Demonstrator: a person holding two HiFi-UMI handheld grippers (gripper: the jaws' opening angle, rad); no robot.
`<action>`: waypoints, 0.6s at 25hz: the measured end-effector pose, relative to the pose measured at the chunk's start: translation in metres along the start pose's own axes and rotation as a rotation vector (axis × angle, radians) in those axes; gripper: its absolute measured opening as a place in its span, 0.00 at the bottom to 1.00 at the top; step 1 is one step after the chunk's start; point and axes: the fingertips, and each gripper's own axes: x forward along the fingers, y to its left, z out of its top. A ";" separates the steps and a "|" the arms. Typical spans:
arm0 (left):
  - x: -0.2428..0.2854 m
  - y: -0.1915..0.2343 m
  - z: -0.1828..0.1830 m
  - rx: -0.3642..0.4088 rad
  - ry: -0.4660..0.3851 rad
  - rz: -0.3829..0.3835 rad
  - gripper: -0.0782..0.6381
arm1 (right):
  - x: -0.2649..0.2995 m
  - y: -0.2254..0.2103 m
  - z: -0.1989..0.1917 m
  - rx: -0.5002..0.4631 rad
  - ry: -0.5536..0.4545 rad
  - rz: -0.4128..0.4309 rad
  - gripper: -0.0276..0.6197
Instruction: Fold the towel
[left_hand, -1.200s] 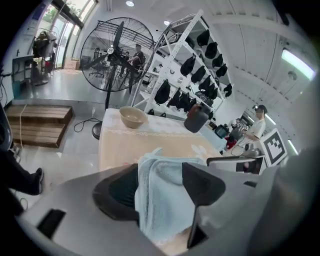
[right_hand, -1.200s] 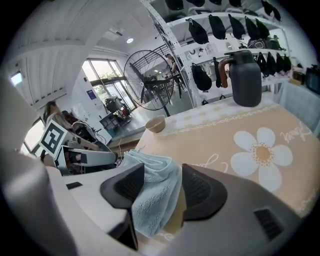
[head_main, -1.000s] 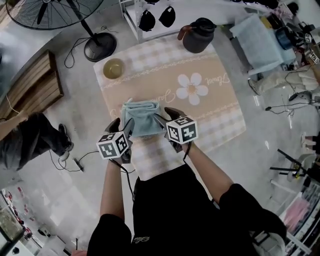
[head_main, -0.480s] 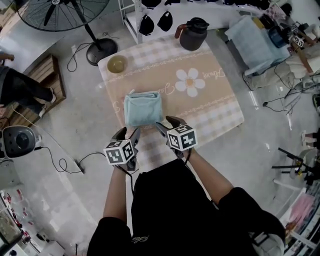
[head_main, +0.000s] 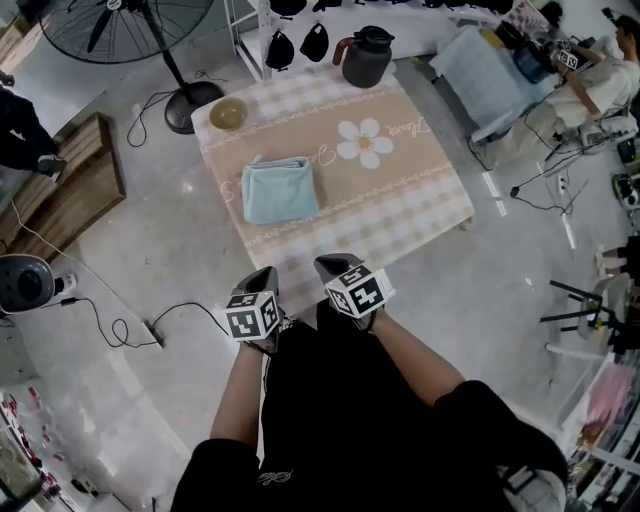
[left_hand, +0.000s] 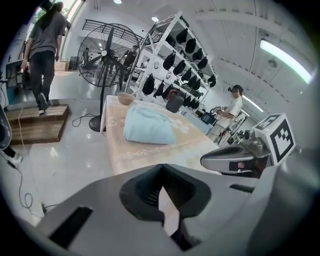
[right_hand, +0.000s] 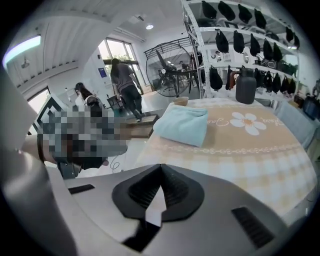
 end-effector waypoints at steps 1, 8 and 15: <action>-0.003 -0.004 -0.007 0.012 0.004 0.000 0.12 | -0.004 0.003 -0.007 -0.003 0.003 -0.010 0.05; -0.026 -0.027 -0.004 0.061 -0.106 0.083 0.12 | -0.031 0.008 -0.009 -0.088 -0.043 -0.049 0.05; -0.068 -0.062 0.093 0.142 -0.360 0.200 0.12 | -0.081 -0.009 0.075 -0.187 -0.239 -0.035 0.05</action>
